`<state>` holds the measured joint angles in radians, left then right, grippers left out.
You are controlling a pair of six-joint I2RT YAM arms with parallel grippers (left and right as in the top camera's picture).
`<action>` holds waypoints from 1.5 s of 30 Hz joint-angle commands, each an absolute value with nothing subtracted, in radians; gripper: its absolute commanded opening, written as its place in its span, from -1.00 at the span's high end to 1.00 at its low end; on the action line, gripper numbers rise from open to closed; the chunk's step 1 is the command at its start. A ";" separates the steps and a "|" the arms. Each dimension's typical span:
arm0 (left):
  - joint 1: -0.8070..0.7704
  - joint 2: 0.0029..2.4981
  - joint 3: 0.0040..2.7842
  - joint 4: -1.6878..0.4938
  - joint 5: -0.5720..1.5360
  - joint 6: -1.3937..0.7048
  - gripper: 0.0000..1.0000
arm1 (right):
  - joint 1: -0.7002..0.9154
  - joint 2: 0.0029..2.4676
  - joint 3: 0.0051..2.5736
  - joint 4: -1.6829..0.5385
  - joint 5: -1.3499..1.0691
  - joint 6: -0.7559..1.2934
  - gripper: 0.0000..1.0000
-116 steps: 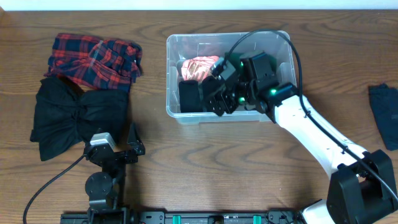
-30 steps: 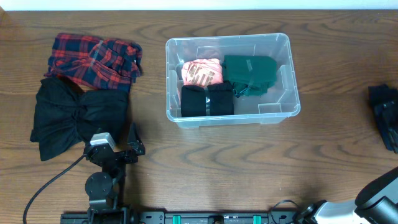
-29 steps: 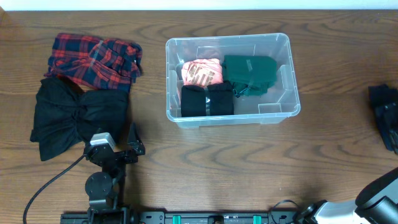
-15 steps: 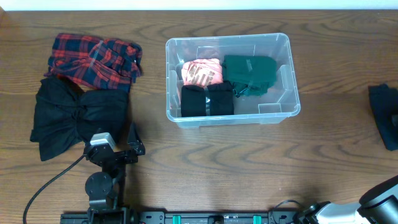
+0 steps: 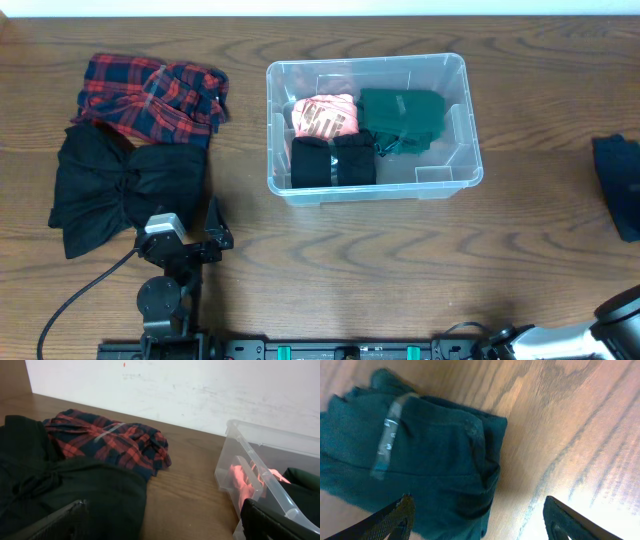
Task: Pack container
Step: 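Reach the right gripper to the dark navy garment and grasp it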
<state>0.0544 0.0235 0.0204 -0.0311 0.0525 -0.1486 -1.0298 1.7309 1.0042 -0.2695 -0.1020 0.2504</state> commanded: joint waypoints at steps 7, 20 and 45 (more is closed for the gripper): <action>0.056 0.023 0.004 -0.067 0.048 -0.131 -0.96 | -1.035 1.835 0.997 -0.212 -0.112 0.237 -0.48; 0.056 0.023 0.004 -0.067 0.048 -0.131 -0.96 | -1.034 1.892 0.997 -0.163 -0.112 0.233 0.01; 0.056 0.023 0.004 -0.067 0.048 -0.131 -0.96 | -0.787 1.625 1.070 -0.273 -0.206 0.289 0.98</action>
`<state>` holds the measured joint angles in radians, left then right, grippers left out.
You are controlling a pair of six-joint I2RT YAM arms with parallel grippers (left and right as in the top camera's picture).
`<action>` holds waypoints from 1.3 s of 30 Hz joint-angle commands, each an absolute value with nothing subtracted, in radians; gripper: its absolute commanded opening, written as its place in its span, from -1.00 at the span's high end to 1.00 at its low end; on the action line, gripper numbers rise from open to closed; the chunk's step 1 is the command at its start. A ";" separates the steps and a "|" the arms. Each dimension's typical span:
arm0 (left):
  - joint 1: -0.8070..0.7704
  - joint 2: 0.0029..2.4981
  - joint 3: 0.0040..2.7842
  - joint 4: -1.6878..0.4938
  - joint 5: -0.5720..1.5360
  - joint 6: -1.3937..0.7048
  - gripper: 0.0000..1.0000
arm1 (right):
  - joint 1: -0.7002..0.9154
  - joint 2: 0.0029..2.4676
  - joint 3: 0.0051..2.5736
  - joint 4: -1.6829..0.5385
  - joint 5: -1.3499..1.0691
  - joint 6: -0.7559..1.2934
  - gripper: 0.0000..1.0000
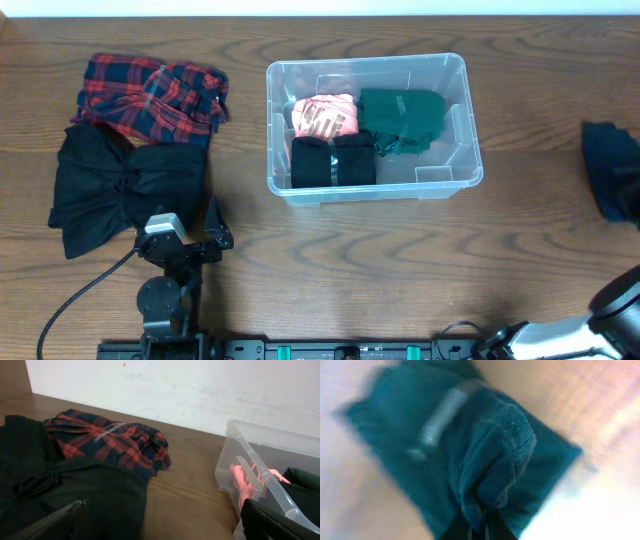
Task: Pack container
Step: 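Reach the right gripper to the dark navy garment and grasp it, then carry the navy garment left and lower it into the bin's right side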
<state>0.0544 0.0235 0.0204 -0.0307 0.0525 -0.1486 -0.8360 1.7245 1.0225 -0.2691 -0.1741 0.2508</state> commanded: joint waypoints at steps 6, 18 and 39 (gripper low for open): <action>0.056 0.023 0.004 -0.067 0.048 -0.131 -0.96 | -0.690 1.448 1.080 -0.273 -0.302 0.310 0.98; 0.056 0.023 0.004 -0.067 0.048 -0.131 -0.96 | -0.545 1.184 1.081 -0.184 -0.751 0.312 0.98; 0.056 0.023 0.004 -0.067 0.048 -0.131 -0.96 | -0.116 1.119 1.081 -0.373 -1.103 0.063 0.98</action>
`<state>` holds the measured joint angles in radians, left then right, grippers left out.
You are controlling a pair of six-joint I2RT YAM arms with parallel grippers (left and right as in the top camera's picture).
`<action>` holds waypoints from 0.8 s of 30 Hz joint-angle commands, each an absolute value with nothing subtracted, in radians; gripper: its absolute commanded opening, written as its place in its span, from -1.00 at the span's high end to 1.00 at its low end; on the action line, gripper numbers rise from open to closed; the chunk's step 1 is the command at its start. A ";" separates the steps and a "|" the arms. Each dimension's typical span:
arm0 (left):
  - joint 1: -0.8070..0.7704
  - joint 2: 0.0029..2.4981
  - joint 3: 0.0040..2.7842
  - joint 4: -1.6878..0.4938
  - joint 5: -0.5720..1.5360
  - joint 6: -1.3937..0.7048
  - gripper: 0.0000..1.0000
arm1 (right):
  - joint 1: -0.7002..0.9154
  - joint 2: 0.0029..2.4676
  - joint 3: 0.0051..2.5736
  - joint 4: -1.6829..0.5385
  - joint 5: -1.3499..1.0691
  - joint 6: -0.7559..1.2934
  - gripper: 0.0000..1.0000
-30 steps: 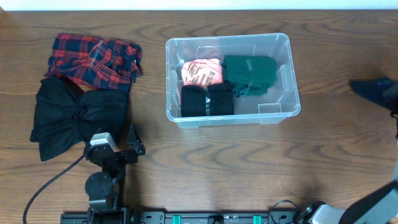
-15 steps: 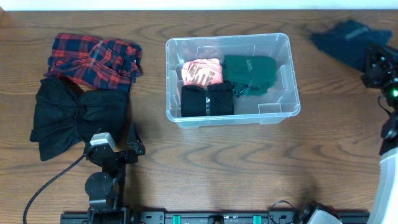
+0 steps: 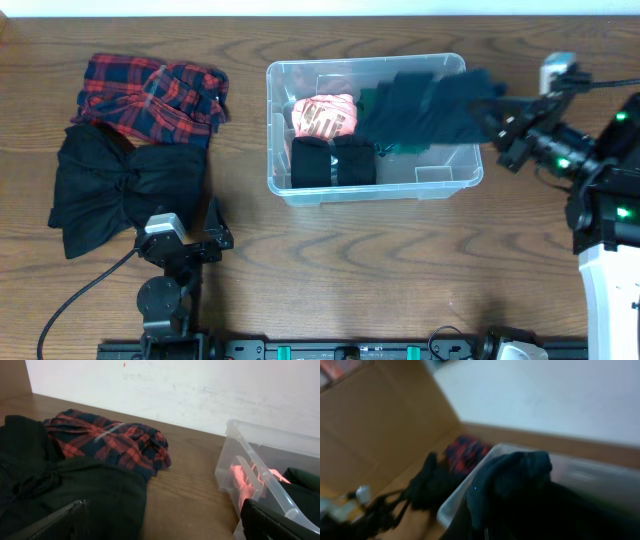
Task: Pack container
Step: 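Carry the navy garment left and lower it into the bin's right side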
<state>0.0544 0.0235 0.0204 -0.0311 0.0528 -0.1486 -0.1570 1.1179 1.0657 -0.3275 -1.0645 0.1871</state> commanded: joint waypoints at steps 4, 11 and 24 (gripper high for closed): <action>0.056 0.023 0.004 -0.067 0.048 -0.131 -0.96 | -0.078 1.128 1.081 -0.492 -1.057 -0.034 0.98; 0.056 0.023 0.004 -0.067 0.048 -0.131 -0.96 | -0.050 1.193 1.081 -0.576 -1.048 -0.100 0.98; 0.056 0.023 0.004 -0.067 0.048 -0.131 -0.96 | -0.043 1.272 1.081 -0.622 -0.894 -0.128 0.00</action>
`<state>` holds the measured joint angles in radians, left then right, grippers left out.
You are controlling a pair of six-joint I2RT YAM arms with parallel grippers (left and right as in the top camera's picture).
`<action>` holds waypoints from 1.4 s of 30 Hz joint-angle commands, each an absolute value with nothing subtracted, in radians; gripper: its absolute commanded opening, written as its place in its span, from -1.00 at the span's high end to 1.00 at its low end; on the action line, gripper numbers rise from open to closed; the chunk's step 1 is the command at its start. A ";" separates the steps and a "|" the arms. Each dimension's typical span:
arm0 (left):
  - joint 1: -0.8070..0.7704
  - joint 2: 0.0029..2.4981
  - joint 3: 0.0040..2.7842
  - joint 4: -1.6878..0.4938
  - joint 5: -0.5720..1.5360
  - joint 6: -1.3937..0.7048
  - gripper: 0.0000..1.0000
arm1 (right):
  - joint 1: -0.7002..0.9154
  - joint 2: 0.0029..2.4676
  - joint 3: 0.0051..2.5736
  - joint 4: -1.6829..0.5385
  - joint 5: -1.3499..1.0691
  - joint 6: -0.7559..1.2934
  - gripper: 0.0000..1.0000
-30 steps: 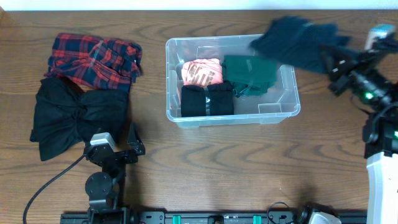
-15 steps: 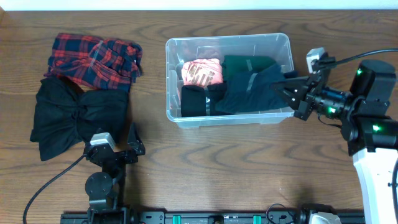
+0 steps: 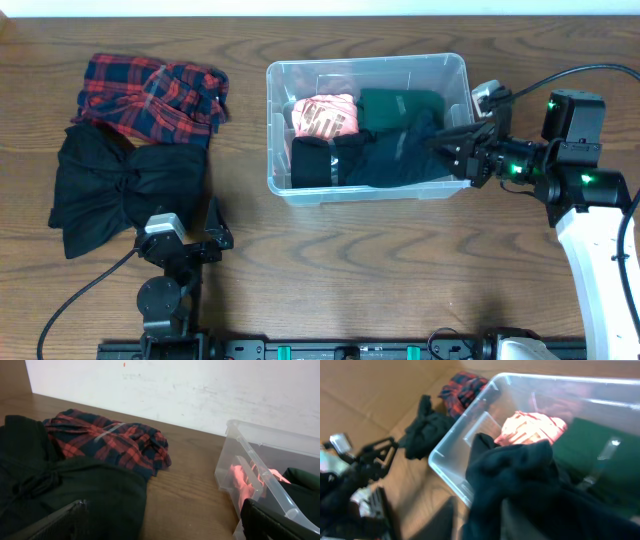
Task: Pack container
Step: 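Carry the navy garment left and lower it into the bin's right side, then release the navy garment and push it flat with the right gripper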
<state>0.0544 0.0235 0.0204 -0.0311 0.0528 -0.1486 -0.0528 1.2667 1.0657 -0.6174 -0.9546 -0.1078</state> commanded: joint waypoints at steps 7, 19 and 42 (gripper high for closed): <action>0.056 0.023 0.004 -0.067 0.048 -0.131 -0.96 | -0.043 1.272 1.081 -0.606 -0.811 -0.129 -0.29; 0.056 0.023 0.004 -0.067 0.048 -0.131 -0.96 | 0.038 1.295 1.106 -0.566 -0.726 -0.109 0.78; 0.056 0.023 0.004 -0.067 0.048 -0.131 -0.96 | 0.215 1.532 1.107 -0.810 -0.387 -0.058 0.98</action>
<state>0.0544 0.0235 0.0204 -0.0311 0.0525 -0.1486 0.2081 1.5276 1.0973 -0.7918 -0.4500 -0.0719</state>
